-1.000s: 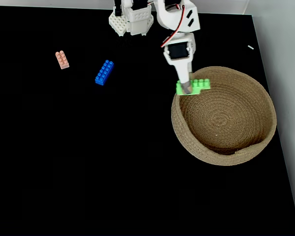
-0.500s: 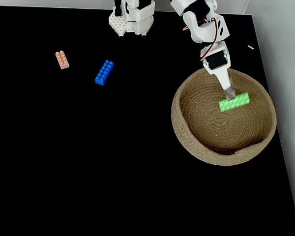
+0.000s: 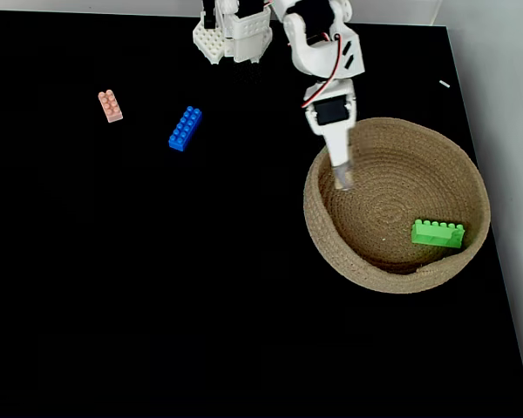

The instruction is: Place the lego blocks in the tray

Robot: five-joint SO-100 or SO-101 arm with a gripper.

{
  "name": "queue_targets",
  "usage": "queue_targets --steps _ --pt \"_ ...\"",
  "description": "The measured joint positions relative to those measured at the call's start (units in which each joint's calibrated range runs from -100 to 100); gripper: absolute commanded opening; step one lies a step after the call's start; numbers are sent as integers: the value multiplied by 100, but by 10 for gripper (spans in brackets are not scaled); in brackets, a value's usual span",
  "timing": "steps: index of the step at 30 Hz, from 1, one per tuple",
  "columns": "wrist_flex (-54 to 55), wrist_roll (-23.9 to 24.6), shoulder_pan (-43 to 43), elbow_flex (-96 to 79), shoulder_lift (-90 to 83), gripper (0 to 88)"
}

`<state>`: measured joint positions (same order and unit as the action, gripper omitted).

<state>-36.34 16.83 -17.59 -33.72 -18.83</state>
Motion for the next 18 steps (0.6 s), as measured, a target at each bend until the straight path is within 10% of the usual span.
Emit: queue_targets --steps 18 --pt "-3727 -3394 2769 972 -93 336"
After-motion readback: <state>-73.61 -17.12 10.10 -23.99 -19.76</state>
